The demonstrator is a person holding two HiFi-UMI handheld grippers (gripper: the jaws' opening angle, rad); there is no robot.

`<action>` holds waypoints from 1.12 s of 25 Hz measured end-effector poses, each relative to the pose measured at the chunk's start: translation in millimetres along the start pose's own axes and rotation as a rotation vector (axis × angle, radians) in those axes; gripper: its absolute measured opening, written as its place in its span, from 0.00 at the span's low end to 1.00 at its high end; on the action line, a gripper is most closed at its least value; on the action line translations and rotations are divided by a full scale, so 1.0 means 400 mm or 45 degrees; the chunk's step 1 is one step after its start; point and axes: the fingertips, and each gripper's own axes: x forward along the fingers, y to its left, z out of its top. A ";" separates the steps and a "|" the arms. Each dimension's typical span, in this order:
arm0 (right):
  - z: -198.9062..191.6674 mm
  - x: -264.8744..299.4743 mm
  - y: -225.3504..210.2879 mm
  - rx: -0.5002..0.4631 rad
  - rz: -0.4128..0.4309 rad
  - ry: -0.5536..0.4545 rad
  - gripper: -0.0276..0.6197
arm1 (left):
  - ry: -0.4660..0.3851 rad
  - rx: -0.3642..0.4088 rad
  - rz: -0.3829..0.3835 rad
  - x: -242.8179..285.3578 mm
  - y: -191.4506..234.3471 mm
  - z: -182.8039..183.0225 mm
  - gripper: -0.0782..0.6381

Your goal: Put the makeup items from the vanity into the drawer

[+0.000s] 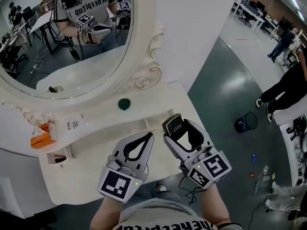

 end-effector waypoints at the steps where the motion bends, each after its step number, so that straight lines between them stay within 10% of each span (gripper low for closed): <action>1: -0.004 0.010 -0.004 0.002 -0.003 0.009 0.57 | 0.003 -0.005 -0.001 0.004 0.009 -0.002 0.13; 28: -0.243 0.172 -0.093 0.101 -0.116 0.339 0.57 | 0.070 -0.118 -0.027 0.052 0.153 -0.089 0.13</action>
